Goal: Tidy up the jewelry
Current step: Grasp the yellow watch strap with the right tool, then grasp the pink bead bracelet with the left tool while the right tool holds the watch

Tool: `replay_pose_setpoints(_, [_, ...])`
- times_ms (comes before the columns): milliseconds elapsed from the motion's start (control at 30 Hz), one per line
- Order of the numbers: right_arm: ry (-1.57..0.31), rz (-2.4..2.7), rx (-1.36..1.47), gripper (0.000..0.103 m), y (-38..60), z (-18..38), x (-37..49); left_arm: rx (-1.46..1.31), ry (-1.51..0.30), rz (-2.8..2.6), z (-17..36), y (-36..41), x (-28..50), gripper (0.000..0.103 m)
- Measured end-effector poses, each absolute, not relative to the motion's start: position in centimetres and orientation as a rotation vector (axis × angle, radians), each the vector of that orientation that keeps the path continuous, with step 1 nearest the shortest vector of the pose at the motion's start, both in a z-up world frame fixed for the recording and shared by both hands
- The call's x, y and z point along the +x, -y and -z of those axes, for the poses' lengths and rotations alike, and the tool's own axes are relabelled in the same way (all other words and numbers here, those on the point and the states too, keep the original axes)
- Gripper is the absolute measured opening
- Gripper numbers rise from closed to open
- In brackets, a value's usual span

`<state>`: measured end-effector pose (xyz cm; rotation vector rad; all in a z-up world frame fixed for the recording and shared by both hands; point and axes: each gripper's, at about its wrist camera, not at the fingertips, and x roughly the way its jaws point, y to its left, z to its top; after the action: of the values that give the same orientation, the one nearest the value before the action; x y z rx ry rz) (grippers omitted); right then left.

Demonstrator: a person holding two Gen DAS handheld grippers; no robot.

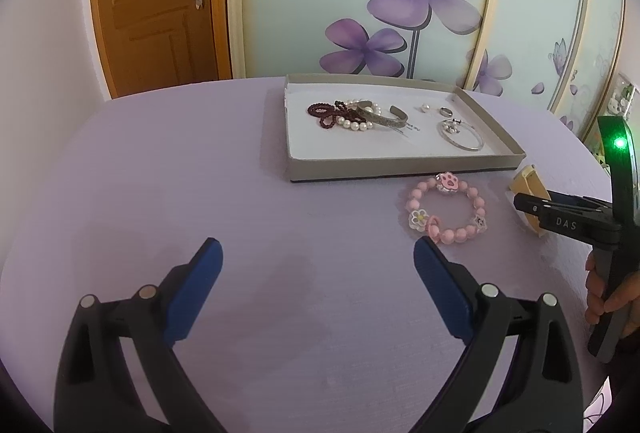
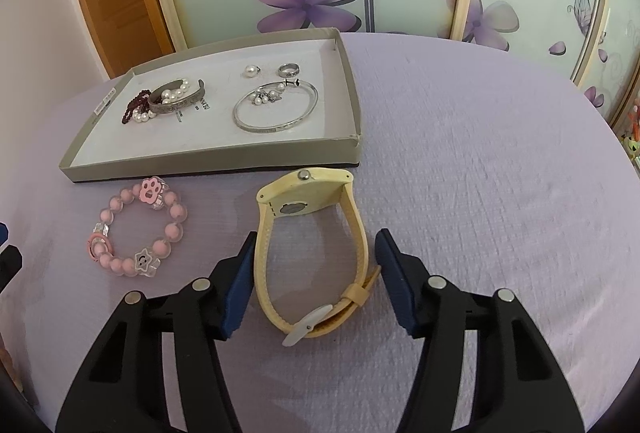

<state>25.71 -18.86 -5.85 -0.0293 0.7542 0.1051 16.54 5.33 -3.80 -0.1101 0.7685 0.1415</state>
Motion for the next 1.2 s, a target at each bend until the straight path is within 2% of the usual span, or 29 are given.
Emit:
replay_pose_setpoints(100, [-0.756, -0.107, -0.024, 0.053, 18.9, 5.8, 25.6, -0.110, -0.771, -0.136, 3.9, -5.1, 16.6, 0.096])
replay_pose_setpoints(167, [-0.757, -0.111, -0.020, 0.048, 18.9, 5.8, 25.6, -0.109, -0.773, -0.131, 3.9, -4.9, 16.7, 0.096])
replay_pose_setpoints(233, [-0.755, -0.123, -0.010, 0.036, 18.9, 5.7, 25.4, -0.108, -0.776, -0.126, 4.0, -4.7, 16.8, 0.096])
replay_pose_setpoints(300, [-0.755, -0.147, 0.021, 0.033, 19.2, 5.6, 25.2, -0.107, -0.778, -0.119, 4.0, -4.4, 17.0, 0.096])
replay_pose_setpoints(767, [-0.696, -0.191, 0.049, 0.032, 19.1, 3.7, 23.6, -0.084, -0.809, -0.078, 4.2, -2.4, 19.0, 0.095])
replay_pose_setpoints(900, [-0.690, -0.193, 0.048, 0.032, 19.3, 3.5, 23.3, -0.111, -0.828, -0.045, 4.3, -1.7, 20.4, 0.086])
replay_pose_setpoints(967, [-0.686, -0.191, 0.051, 0.032, 19.5, 3.4, 23.2, -0.112, -0.840, -0.038, 4.6, -1.3, 21.1, 0.076])
replay_pose_setpoints(1200, [-0.688, -0.193, 0.052, 0.032, 20.1, 3.4, 23.2, -0.090, -0.888, -0.019, 6.1, 0.5, 23.6, 0.061])
